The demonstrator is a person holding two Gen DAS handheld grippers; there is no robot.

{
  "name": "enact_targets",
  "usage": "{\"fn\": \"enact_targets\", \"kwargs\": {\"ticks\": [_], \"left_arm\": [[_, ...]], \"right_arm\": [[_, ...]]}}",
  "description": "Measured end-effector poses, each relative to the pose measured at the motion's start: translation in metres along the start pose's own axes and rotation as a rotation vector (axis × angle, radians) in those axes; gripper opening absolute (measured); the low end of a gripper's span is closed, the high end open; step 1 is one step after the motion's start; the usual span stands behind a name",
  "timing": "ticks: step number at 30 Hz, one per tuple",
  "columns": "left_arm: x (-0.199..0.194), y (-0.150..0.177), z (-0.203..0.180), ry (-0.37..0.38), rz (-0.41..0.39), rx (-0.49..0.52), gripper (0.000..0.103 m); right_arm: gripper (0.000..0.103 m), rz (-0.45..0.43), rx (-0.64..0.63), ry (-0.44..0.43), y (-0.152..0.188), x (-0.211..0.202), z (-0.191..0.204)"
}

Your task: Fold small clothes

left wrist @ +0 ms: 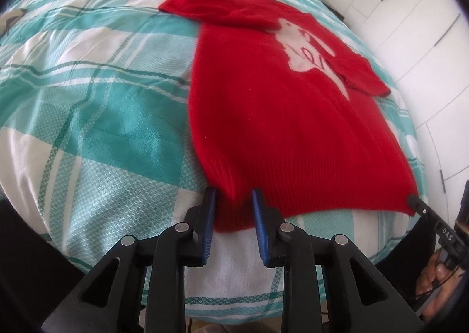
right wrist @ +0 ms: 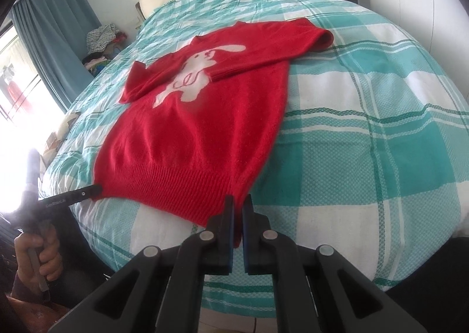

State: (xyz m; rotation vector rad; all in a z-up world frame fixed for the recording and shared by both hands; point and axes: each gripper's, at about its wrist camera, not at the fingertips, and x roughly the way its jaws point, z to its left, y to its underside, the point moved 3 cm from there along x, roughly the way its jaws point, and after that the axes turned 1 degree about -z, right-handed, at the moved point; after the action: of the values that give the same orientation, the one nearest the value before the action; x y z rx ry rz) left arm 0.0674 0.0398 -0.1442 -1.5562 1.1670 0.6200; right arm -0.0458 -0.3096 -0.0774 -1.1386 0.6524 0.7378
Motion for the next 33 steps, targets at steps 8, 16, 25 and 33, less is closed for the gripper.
{"fn": "enact_targets", "kwargs": {"ticks": [8, 16, 25, 33], "left_arm": [[0.002, 0.000, -0.002, -0.036, -0.013, 0.031, 0.002], [-0.025, 0.012, 0.010, -0.095, -0.027, 0.093, 0.001], [-0.019, 0.021, 0.004, -0.163, -0.072, 0.138, 0.026], [-0.076, -0.007, 0.016, -0.169, -0.282, 0.045, 0.079]], "right_arm": [[0.004, -0.014, 0.018, -0.030, -0.005, -0.003, 0.000], [0.004, 0.057, 0.012, 0.028, 0.006, -0.006, -0.001], [0.023, 0.149, -0.060, 0.091, 0.023, 0.029, -0.010], [0.046, -0.007, -0.302, 0.231, -0.069, -0.030, -0.007]]}}
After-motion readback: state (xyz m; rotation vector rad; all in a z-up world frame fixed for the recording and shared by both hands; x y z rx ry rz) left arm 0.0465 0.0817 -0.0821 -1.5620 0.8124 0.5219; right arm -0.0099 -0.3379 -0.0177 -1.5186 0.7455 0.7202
